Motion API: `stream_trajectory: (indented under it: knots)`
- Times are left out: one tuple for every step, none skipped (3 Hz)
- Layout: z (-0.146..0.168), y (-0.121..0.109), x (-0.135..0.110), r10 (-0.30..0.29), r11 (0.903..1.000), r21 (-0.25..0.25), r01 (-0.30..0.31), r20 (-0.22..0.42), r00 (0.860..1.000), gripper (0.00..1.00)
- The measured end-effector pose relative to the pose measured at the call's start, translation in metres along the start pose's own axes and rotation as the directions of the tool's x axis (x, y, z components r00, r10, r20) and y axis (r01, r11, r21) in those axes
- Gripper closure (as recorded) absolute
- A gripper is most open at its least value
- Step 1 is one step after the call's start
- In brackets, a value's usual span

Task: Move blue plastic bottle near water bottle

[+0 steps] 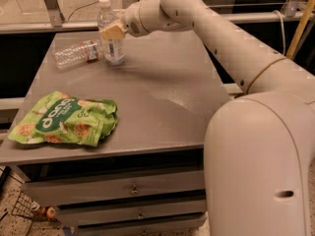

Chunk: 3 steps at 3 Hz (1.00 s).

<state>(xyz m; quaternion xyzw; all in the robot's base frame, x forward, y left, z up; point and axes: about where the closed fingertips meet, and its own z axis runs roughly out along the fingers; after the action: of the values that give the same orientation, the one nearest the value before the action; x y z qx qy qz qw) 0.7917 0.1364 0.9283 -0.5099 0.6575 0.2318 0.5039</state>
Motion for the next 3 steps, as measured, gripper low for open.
stream_trajectory:
  knots:
    - [-0.0005, -0.0003, -0.0015, 0.000, 1.0000, 0.000, 0.000, 0.000, 1.000, 0.82]
    - [-0.0008, -0.0004, -0.0023, 0.000, 1.0000, 0.000, 0.000, 0.000, 1.000, 0.59]
    - [-0.0008, -0.0004, -0.0025, 0.000, 1.0000, -0.001, 0.000, 0.000, 1.000, 0.35]
